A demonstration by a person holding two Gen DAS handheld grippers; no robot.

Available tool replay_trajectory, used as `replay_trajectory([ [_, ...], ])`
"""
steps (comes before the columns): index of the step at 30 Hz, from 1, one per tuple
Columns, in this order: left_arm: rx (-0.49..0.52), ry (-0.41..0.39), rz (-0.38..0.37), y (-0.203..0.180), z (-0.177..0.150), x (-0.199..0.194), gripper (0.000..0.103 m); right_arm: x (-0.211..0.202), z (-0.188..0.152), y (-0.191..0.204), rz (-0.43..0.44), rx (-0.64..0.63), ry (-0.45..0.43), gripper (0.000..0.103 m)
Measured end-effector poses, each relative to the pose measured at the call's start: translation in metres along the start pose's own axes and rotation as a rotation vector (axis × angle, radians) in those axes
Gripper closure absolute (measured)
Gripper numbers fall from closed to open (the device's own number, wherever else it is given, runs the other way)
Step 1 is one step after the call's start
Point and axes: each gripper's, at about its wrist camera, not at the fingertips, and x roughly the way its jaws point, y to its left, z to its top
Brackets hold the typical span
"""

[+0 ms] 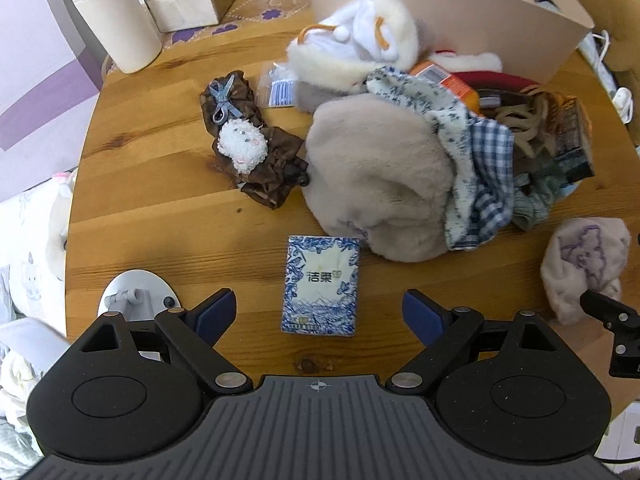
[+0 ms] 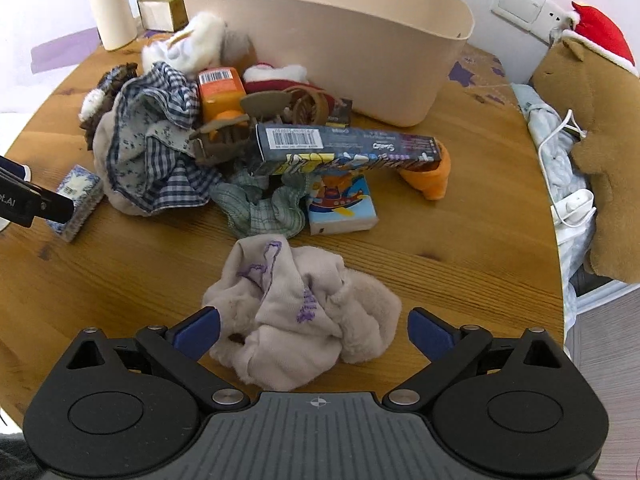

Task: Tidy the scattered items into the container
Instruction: 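Grasp the blue-and-white tissue pack with the left gripper while the right grasps the lilac-printed cloth, then carry both items to the beige basket and open both grippers to drop them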

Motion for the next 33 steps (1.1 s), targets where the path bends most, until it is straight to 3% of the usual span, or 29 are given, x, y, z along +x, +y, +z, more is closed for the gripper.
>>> replay_trajectory([
  [6,-0.014,0.016,0.012,0.006,0.002,0.024,0.011,0.017,0.003,-0.001,0.014,0.019,0.023,0.005],
  [11,-0.008,0.041,0.003,0.006,0.003,0.038,0.014,0.022,0.004,0.001,0.014,0.009,0.021,0.013],
  [14,0.005,0.034,-0.015,0.004,0.002,0.039,0.029,0.022,0.004,0.002,0.021,-0.003,0.010,0.023],
  [18,0.008,0.024,-0.054,-0.001,0.002,0.034,0.056,0.020,0.002,0.001,0.058,-0.013,0.007,0.045],
  [22,0.033,0.009,-0.043,-0.009,-0.002,0.031,0.057,0.016,0.002,-0.003,0.088,-0.005,0.009,0.060],
  [33,0.059,-0.030,-0.080,0.001,-0.014,0.003,0.057,-0.028,0.003,-0.010,0.166,0.015,-0.074,0.062],
])
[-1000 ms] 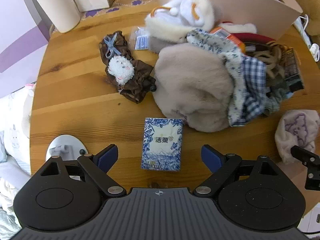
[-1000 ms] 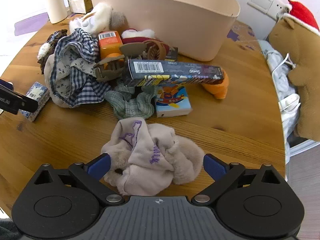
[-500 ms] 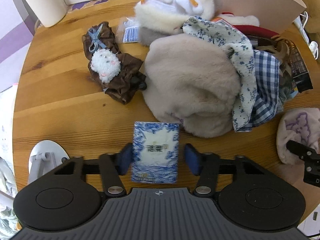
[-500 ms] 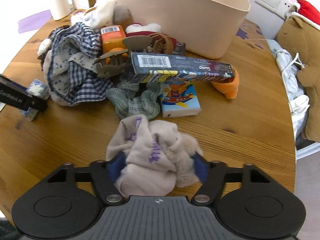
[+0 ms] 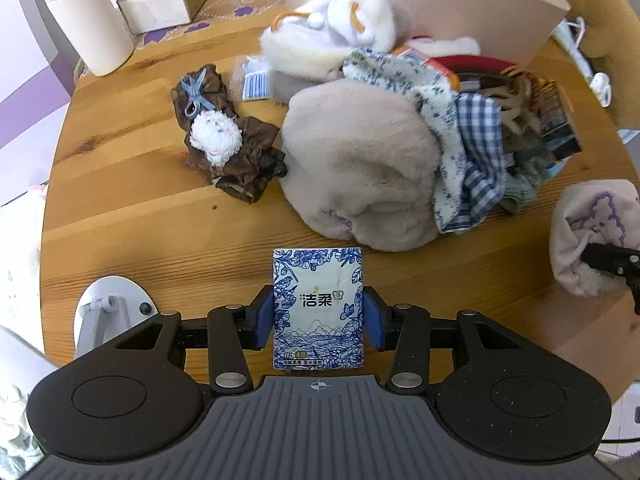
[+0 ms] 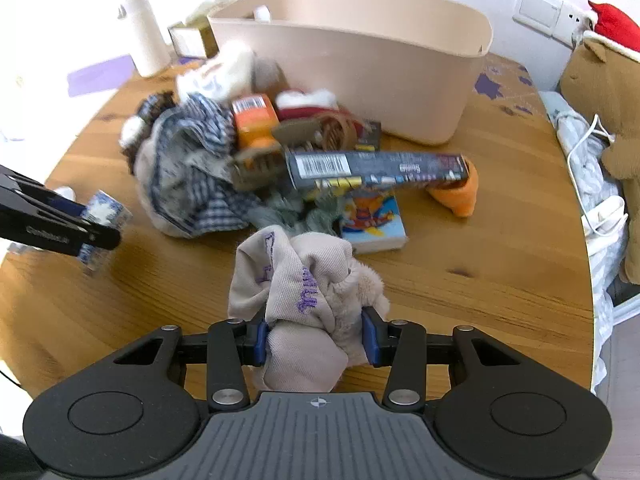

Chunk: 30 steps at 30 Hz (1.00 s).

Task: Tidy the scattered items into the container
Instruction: 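Carry both items to the beige basket and open both grippers to drop them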

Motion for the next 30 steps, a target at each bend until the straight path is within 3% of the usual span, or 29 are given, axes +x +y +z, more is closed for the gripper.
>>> replay_trajectory([
  [8,0.036,-0.091,0.006,0.002,0.010,-0.040,0.057,-0.047,0.025,0.001,0.017,-0.040,-0.109,0.062],
  [17,0.123,-0.249,0.024,-0.009,0.056,-0.082,0.057,-0.072,0.068,-0.015,-0.042,-0.122,-0.207,0.062],
  [30,0.123,-0.388,0.068,-0.014,0.140,-0.098,0.057,-0.057,0.145,-0.044,-0.129,-0.153,-0.282,0.061],
])
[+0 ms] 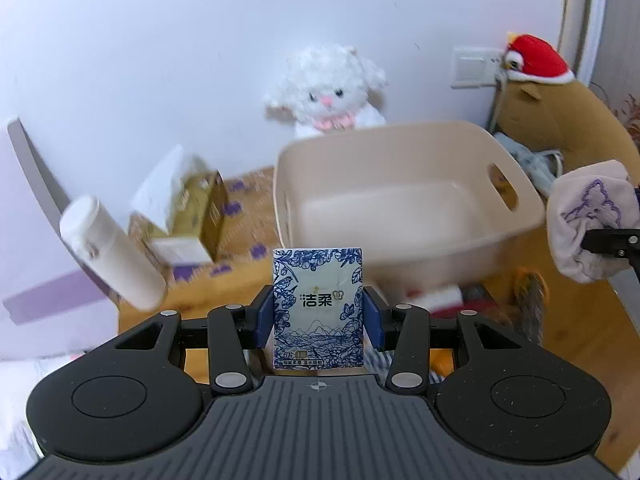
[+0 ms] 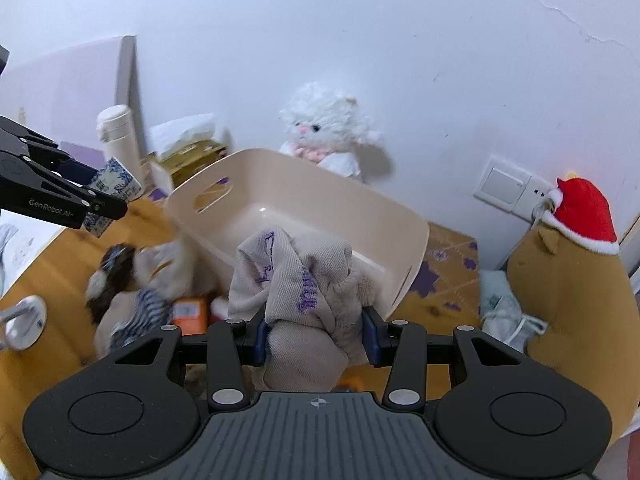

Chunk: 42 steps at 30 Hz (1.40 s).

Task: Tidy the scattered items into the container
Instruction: 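Carry both items to the beige basket and open both grippers to drop them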

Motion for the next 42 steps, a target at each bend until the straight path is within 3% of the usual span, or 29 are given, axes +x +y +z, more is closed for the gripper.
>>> replay_trajectory([
  [6,-0.020,0.013,0.031,0.000,0.030,0.039,0.057,0.040,0.020,-0.012,-0.007,0.046,0.025,0.061],
  [16,-0.023,0.079,0.014,-0.020,0.063,0.109,0.057,0.108,0.038,-0.023,-0.010,0.117,0.119,0.061],
  [29,-0.013,0.210,-0.011,-0.061,0.062,0.167,0.057,0.148,0.027,-0.023,-0.023,0.097,0.222,0.056],
  [34,-0.006,0.242,0.000,-0.061,0.058,0.171,0.053,0.144,0.026,-0.024,-0.021,0.107,0.210,0.041],
  [36,-0.019,0.222,0.013,-0.061,0.057,0.167,0.029,0.138,0.028,-0.024,-0.026,0.109,0.199,0.033],
  [38,-0.030,0.197,0.033,-0.059,0.055,0.161,0.020,0.133,0.030,-0.024,-0.025,0.115,0.185,0.022],
  [42,-0.042,0.199,0.045,-0.055,0.054,0.153,0.020,0.117,0.032,-0.022,-0.033,0.124,0.147,0.003],
])
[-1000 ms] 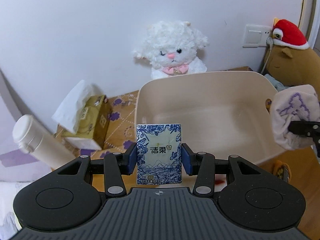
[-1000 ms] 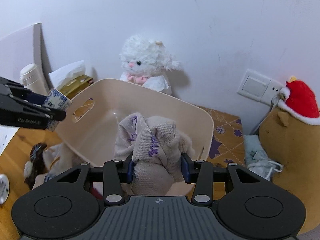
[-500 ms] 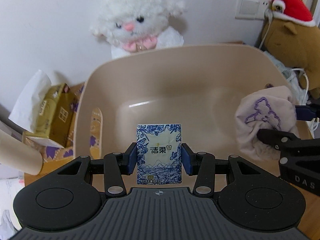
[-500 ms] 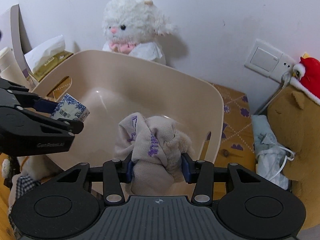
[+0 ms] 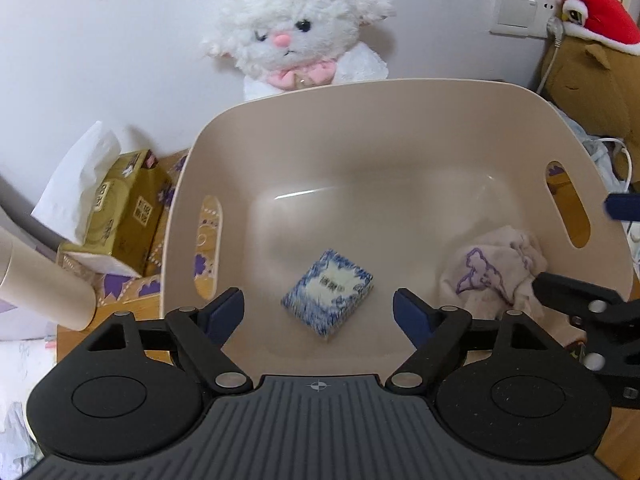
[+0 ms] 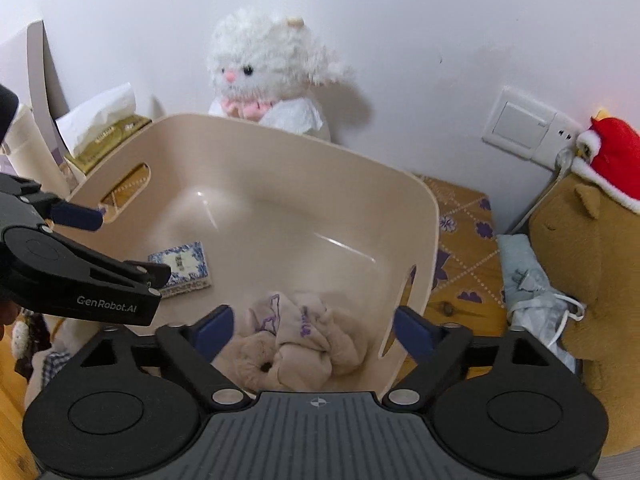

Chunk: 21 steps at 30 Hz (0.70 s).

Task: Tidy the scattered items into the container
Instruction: 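Carry both items to the beige basket and open both grippers to drop them, then grasp the brown plush with bow using the left gripper while the right grasps the dark snack box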

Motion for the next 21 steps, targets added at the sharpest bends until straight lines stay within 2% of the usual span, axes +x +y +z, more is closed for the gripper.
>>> replay_trajectory([
  [1,-0.005,-0.007,-0.002,0.002,-0.002,-0.003,0.020,-0.004,-0.001,0.000,-0.001,0.009,-0.009,0.000],
  [13,-0.084,-0.101,-0.002,0.039,-0.025,-0.056,0.019,-0.053,-0.022,0.011,0.000,0.078,-0.095,0.000],
  [17,-0.168,-0.100,0.006,0.064,-0.040,-0.068,0.018,-0.060,-0.039,0.011,-0.031,0.122,-0.111,0.000],
  [21,-0.263,-0.062,0.011,0.090,-0.059,-0.071,0.018,-0.054,-0.059,0.008,-0.033,0.173,-0.074,0.000],
])
